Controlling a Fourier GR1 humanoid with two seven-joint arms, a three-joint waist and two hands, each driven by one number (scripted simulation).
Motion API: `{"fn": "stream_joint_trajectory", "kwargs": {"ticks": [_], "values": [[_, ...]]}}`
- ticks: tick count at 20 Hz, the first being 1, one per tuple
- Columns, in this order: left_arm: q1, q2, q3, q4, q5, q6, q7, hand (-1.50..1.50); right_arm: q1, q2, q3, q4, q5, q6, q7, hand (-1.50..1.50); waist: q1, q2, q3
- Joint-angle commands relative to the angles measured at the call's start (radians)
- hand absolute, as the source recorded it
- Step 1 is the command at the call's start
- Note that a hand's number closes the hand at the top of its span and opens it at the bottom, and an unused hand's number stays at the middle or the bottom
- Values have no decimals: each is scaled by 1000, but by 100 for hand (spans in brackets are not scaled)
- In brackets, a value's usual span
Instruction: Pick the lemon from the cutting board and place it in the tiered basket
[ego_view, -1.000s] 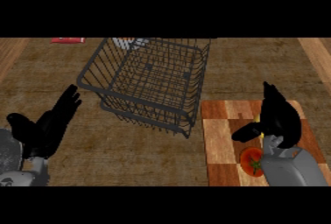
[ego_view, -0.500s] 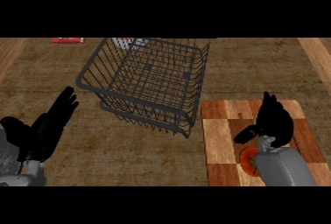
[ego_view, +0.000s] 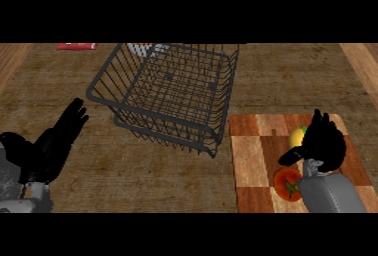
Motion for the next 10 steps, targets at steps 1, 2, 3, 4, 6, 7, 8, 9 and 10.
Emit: {"fn": "stream_joint_trajectory", "kwargs": {"ticks": [1,2,3,4,6,7,8,9,10], "values": [[32,-45,1,13,-39,-10,-16,0,23,9,-12,17,11,8,-11,-150,0,0,0],[-56,-27,12,34,-23,-2,24,0,52,-40,-53,-3,-58,70,-49,-150,-5,0,0],[-14,-16,19,25,-17,-21,-9,0,24,-24,-59,89,-83,59,-84,150,1,1,0],[9,-51,-19,-38,-44,19,36,0,13,28,-43,42,-85,83,-18,150,1,-1,0],[-59,-14,34,-6,-16,-12,70,0,-12,34,-40,87,-97,89,-51,150,1,0,0],[-21,-71,-7,80,-72,8,-52,0,27,-22,-43,78,-99,114,-101,150,-3,1,0],[-69,-33,33,67,-19,-24,14,0,23,24,19,86,-35,108,-39,150,-1,1,0],[-6,-44,21,-8,-23,-32,7,0,26,-23,-28,76,-73,118,-100,150,1,0,0],[19,6,46,-52,-1,-58,46,0,0,-9,-10,143,-42,87,-100,150,8,0,0]]}}
